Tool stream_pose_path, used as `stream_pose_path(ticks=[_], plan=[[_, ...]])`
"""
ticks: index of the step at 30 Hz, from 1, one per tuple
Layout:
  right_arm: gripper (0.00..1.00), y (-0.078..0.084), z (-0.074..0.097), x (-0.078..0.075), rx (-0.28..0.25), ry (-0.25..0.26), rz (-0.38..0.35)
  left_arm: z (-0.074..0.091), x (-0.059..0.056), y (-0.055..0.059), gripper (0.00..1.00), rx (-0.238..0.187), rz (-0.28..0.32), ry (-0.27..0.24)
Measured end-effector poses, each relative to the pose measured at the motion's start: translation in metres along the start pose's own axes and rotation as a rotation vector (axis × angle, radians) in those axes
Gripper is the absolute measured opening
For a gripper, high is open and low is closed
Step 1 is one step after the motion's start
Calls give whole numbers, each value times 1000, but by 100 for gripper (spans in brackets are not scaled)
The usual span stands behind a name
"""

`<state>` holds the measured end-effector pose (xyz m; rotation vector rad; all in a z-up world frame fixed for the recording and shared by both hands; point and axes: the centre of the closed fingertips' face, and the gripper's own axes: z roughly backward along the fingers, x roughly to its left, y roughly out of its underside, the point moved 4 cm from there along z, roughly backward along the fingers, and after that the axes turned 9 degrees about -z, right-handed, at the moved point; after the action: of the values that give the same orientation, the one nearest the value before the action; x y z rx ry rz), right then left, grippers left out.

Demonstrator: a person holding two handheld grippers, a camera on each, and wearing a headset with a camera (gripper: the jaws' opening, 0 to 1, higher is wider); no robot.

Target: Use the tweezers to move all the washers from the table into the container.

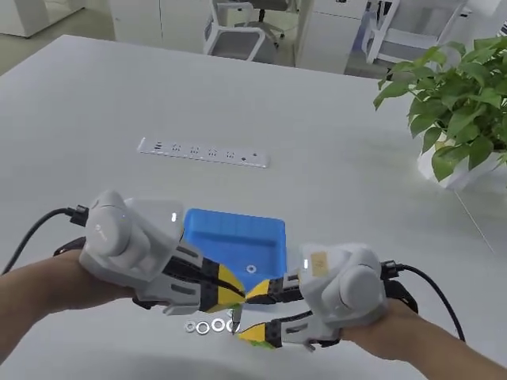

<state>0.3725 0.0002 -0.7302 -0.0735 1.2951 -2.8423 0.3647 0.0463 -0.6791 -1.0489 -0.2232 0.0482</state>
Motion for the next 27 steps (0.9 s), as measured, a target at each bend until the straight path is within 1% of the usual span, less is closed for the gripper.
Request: stream_pose_path(ticks=[2,5,8,13,16,18,22,27], plan=[[27,1,-2,-1,19,-6,21,0,0,0,5,2,0,0],[25,1,-7,-2,33,-18,31,0,0,0,5,2,3,-2],[22,1,-10,-1,45,-35,46,0,0,0,5,2,6,-4],[16,4,-16,-2,74,-46,72,0,0,-1,5,3,9,-5],[13,4,-17,-3,77,-46,77,0,-1,-1,5,2,11,-6],[12,3,-18,-2,78,-58,86,0,-1,-1,5,2,11,-7],[11,4,-18,-1,83,-61,94,1,0,-1,5,3,13,-9],[10,4,-18,0,87,-62,86,0,0,-1,5,2,16,-10]])
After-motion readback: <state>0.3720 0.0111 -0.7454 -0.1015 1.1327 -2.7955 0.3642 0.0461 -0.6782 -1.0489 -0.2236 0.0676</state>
